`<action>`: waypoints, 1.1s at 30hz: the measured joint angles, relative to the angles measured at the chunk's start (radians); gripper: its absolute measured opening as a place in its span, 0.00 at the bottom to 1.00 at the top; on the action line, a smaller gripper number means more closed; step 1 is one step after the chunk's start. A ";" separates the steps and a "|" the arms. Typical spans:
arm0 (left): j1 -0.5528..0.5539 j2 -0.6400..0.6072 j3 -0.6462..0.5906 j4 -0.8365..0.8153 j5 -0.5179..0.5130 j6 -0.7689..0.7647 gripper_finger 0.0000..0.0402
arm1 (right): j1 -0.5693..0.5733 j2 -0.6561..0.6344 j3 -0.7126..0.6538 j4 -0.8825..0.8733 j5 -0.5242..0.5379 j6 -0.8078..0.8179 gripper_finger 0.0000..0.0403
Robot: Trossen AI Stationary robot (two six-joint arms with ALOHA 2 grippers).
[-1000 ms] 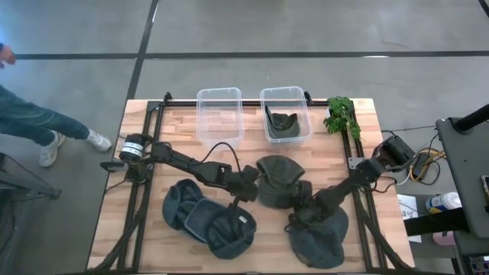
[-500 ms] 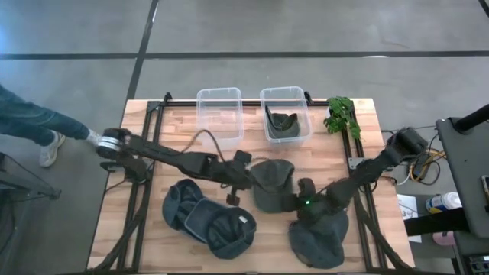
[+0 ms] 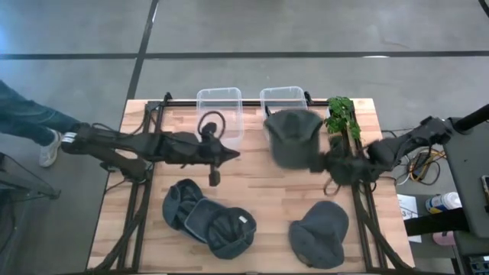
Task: Pick & Place hat
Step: Put the gray cap into the right bin
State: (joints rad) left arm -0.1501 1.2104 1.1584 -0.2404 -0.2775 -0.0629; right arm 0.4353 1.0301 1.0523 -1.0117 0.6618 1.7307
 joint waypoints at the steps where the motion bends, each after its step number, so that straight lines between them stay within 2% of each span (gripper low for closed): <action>1: 0.000 -0.011 0.000 -0.008 -0.006 -0.017 0.00 | -0.038 -0.012 0.011 -0.045 -0.009 -0.007 0.03; 4: 0.000 -0.039 -0.001 -0.031 -0.011 -0.071 0.00 | -0.183 -0.057 0.029 -0.093 -0.065 -0.099 0.03; 8: -0.001 -0.064 -0.001 -0.054 -0.011 -0.151 0.00 | -0.399 -0.101 0.039 -0.013 -0.210 -0.318 0.03; 12: -0.001 -0.074 -0.001 -0.077 -0.010 -0.196 0.00 | -0.585 -0.092 0.039 0.070 -0.359 -0.484 0.03; 16: -0.001 -0.086 -0.001 -0.117 -0.009 -0.250 0.00 | -0.752 -0.063 0.039 0.073 -0.508 -0.583 0.03; 22: -0.002 -0.088 -0.002 -0.207 -0.009 -0.293 0.00 | -0.939 -0.026 0.039 0.093 -0.684 -0.686 0.03; 26: 0.001 -0.088 -0.002 -0.209 -0.015 -0.279 0.00 | -1.039 0.016 0.039 0.104 -0.797 -0.764 0.03; 33: 0.040 -0.088 -0.002 -0.187 -0.106 -0.265 0.00 | -1.196 0.160 0.039 0.107 -0.970 -0.874 0.03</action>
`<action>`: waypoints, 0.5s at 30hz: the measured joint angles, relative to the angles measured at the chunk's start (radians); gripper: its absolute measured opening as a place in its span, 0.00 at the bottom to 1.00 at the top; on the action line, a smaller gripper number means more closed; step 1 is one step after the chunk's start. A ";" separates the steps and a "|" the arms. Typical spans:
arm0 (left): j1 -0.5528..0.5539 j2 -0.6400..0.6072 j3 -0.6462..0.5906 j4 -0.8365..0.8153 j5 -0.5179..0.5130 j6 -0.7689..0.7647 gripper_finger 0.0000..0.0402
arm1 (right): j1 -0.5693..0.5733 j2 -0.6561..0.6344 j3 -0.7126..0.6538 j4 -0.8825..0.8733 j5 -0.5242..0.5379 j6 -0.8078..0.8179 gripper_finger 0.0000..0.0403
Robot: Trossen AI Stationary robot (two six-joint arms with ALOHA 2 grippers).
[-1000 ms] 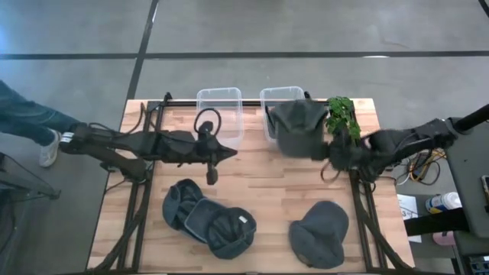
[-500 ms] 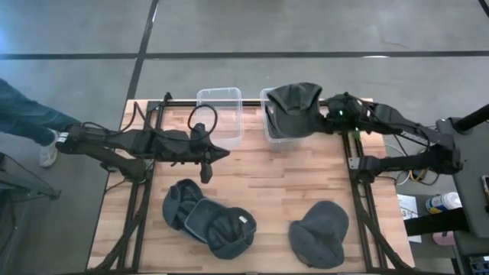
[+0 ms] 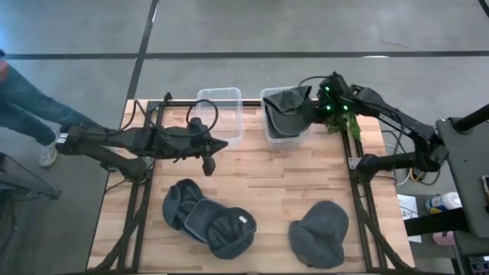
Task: Pick & Place hat
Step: Put the gray cap into the right bin
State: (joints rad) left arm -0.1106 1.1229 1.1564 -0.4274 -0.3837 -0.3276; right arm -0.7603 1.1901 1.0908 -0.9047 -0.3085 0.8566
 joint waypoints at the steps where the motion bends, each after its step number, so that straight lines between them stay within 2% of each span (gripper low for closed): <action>1: 0.011 0.000 0.000 0.001 -0.001 -0.004 0.00 | -0.016 0.027 0.000 0.001 -0.024 -0.010 0.03; 10: 0.089 0.000 0.000 0.000 -0.003 -0.045 0.00 | -0.080 0.231 0.084 -0.015 -0.130 -0.057 0.03; 13: 0.091 0.000 0.000 0.000 -0.003 -0.048 0.00 | -0.080 0.279 0.126 -0.067 -0.215 -0.072 0.03; 15: 0.091 0.000 0.000 0.000 -0.003 -0.048 0.00 | -0.077 0.304 0.155 -0.132 -0.224 -0.097 0.03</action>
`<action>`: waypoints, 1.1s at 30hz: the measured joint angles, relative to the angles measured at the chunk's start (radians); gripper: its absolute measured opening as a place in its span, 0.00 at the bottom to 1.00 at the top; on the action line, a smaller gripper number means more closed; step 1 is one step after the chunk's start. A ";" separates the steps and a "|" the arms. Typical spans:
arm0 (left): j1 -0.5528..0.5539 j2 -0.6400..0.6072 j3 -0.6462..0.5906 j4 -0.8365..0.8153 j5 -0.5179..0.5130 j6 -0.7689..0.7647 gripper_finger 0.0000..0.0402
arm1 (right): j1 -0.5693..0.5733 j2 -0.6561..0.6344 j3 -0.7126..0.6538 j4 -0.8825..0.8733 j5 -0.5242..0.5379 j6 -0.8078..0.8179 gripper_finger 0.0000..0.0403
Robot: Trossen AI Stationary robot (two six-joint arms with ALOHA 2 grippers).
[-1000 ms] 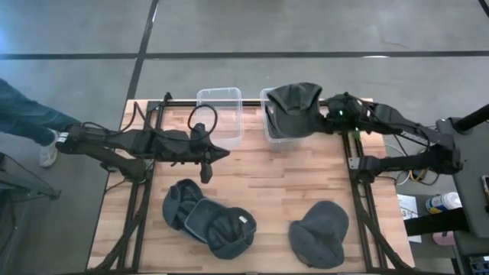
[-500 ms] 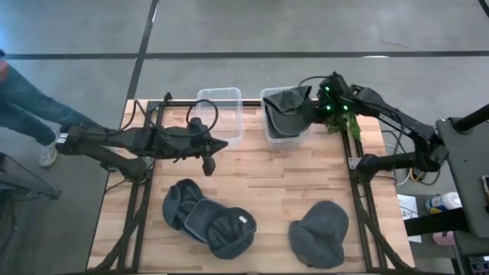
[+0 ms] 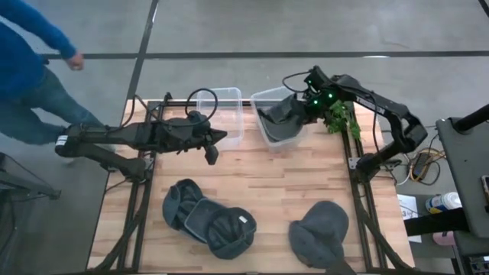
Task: Pick & Place hat
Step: Put the gray cap into the right bin
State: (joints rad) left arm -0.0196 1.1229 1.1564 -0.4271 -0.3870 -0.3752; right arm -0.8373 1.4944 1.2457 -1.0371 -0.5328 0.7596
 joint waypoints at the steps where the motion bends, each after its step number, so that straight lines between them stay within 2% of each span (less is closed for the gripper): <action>1: 0.000 0.000 0.000 0.000 0.000 0.000 0.00 | 0.000 0.011 0.012 -0.040 -0.004 -0.011 0.03; 8: 0.000 0.000 0.000 0.000 0.000 0.000 0.00 | 0.001 0.038 0.041 -0.191 -0.024 -0.057 0.03; 12: -0.001 0.000 0.000 0.000 0.000 0.001 0.00 | 0.002 0.023 0.040 -0.217 -0.064 -0.057 0.03; 24: -0.002 0.000 0.000 0.000 0.000 0.001 0.00 | 0.002 0.016 0.055 -0.244 -0.067 -0.099 0.04; 27: -0.002 0.000 0.000 0.000 0.000 0.001 0.00 | 0.002 0.013 0.072 -0.244 -0.067 -0.113 0.08; 33: -0.002 0.000 0.000 0.000 0.000 0.019 0.00 | 0.002 0.012 0.107 -0.282 -0.070 -0.116 0.26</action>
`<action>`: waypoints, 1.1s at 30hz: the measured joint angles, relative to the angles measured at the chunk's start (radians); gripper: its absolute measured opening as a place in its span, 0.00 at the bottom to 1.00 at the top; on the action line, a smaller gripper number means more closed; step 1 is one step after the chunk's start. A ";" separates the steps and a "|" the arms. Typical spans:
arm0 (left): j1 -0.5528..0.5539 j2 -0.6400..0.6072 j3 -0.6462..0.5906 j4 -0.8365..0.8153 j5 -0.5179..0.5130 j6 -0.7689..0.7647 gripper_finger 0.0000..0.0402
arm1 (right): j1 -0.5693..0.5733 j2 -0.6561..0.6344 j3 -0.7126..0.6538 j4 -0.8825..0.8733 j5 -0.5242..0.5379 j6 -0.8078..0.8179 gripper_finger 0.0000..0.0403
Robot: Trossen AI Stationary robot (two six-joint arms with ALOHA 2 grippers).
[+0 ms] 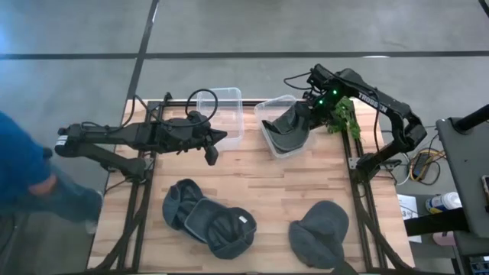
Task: Pick & Place hat
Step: Put the gray cap into the right bin
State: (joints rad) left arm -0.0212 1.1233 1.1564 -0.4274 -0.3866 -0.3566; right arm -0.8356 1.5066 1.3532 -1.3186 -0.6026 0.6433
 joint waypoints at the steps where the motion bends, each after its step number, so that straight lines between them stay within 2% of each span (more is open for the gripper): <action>1: 0.000 0.000 0.000 0.000 0.000 0.005 0.00 | 0.000 0.000 0.006 -0.017 -0.001 0.000 0.29; 8: 0.000 0.000 0.000 0.000 0.000 0.016 0.00 | 0.000 -0.010 0.071 -0.115 0.013 -0.042 0.41; 12: 0.000 0.000 0.000 0.000 0.000 0.016 0.00 | 0.003 -0.020 0.164 -0.107 0.198 -0.091 0.42; 16: 0.000 0.000 0.000 0.000 0.000 0.016 0.00 | 0.032 -0.018 0.235 -0.037 0.357 -0.146 0.40; 22: 0.001 0.000 0.000 0.000 0.000 0.016 0.00 | 0.117 0.038 0.238 0.160 0.392 -0.150 0.36; 27: 0.002 0.000 0.000 0.000 0.000 0.014 0.00 | 0.178 0.168 0.241 0.179 0.476 -0.158 0.31; 33: 0.002 0.000 0.000 0.000 0.000 -0.005 0.00 | 0.241 0.299 0.248 0.181 0.635 -0.207 0.16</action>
State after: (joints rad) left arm -0.0196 1.1236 1.1564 -0.4274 -0.3870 -0.3612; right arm -0.5945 1.8052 1.6012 -1.1375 0.0320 0.4366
